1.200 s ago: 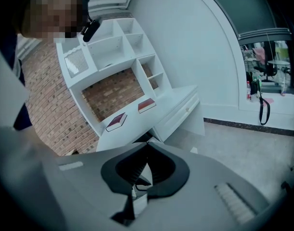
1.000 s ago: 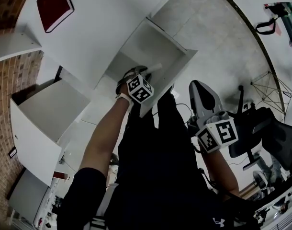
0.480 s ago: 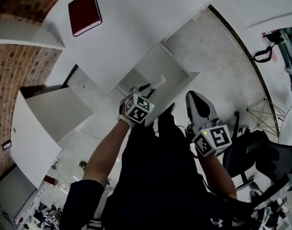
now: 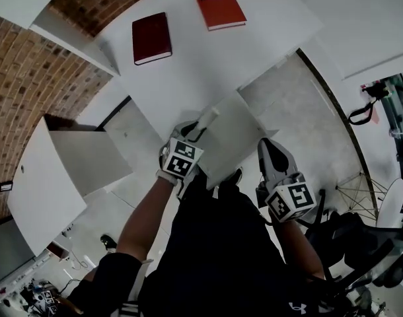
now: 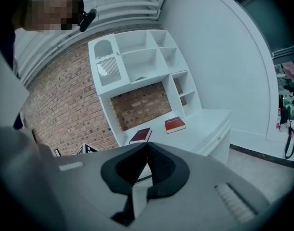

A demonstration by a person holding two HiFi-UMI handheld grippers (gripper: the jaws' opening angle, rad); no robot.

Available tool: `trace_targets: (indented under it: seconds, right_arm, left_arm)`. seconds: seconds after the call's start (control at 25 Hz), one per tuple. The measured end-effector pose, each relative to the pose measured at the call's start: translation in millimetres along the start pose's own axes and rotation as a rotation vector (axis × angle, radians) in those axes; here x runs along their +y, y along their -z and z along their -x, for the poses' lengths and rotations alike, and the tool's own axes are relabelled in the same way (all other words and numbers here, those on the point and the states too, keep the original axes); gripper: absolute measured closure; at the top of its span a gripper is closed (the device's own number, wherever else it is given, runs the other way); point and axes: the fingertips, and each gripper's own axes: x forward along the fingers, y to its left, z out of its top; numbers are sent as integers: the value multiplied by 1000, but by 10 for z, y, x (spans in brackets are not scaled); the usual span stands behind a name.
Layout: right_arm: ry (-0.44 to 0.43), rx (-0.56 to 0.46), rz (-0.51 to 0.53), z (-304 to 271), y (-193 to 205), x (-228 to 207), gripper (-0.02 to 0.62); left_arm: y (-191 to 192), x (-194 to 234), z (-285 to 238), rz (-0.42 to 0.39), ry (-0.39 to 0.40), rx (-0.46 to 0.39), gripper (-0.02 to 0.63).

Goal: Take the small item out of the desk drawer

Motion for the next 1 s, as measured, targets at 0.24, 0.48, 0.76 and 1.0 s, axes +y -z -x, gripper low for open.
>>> trace_targets:
  seconds: [0.24,0.48,0.76,1.0]
  right_arm:
    - [-19,-23,30,-4,-143,171,592]
    - [-6,-51,55,41,-286,262,592]
    - [9,-72,84,104,-371,305,592]
    - [48,-88,76,167,-438,191,592]
  left_arm:
    - [-83,660,35,-10,-112,23,471]
    - [10,1034,-118,-9,-146,100,471]
    - [241,1201,-394,-28,-149,207,471]
    - [308,1221,-482,-44,-164,252,469]
